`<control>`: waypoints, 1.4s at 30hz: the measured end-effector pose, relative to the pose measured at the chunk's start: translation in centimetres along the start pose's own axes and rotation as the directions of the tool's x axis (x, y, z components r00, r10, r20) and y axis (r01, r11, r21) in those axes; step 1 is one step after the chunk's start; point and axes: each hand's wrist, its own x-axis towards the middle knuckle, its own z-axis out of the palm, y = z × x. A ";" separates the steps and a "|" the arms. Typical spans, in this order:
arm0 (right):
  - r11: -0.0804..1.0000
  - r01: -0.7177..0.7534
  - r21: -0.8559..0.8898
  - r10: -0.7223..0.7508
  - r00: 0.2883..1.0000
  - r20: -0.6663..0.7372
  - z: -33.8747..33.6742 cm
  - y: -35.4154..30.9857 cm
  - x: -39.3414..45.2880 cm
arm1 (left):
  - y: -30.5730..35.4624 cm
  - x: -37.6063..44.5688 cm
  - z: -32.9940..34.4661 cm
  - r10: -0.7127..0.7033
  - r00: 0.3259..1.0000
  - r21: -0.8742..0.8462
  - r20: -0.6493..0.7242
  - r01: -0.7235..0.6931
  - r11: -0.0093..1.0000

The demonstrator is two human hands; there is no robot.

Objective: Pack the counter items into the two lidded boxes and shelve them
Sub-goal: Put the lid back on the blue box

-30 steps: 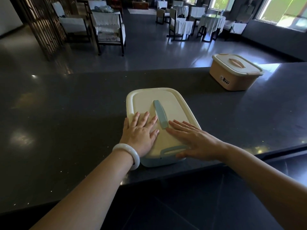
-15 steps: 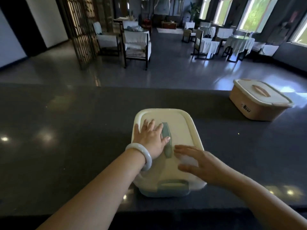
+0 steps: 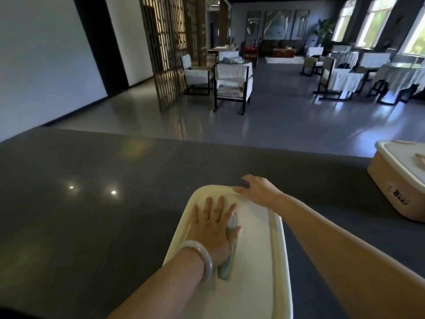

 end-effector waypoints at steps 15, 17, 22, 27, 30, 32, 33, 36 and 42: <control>0.948 0.136 0.289 -0.096 0.984 -0.147 1.9 1.9 1.3 | -0.2 0.4 1.2 -0.044 0.998 -0.034 -0.051 0.042 0.999; 0.940 0.158 0.301 -0.110 0.979 -0.171 1.9 1.9 1.1 | -0.2 0.4 1.0 -0.043 0.998 -0.030 -0.049 0.041 0.999; 0.931 0.211 0.298 -0.148 0.964 -0.221 1.5 2.0 0.5 | 0.0 0.3 0.8 -0.054 0.997 -0.014 -0.046 0.053 0.998; 0.944 0.186 0.274 -0.141 0.975 -0.173 1.6 1.7 0.2 | -0.1 0.1 0.5 -0.056 0.998 -0.019 -0.030 0.056 0.998; 0.964 0.085 0.253 -0.058 0.992 -0.112 1.5 2.1 -0.3 | -0.1 0.4 0.0 -0.018 1.000 -0.018 -0.009 0.017 1.000; 0.960 0.025 0.277 0.012 0.991 -0.133 1.3 3.0 -1.4 | 0.0 1.0 -0.6 0.053 0.998 0.001 0.018 -0.053 0.999; 0.961 -0.008 0.278 0.054 0.986 -0.159 1.2 3.6 -2.1 | 0.0 1.5 -1.0 0.094 0.995 0.005 0.036 -0.094 0.996; 0.955 -0.162 0.248 0.229 0.936 -0.267 0.8 6.1 -4.7 | 1.0 3.2 -2.2 0.148 0.988 0.065 0.054 -0.151 0.986; 0.779 -0.410 0.475 0.577 0.765 -0.286 0.7 12.1 -11.6 | 3.5 3.4 -2.1 0.058 0.996 0.083 -0.072 -0.051 0.995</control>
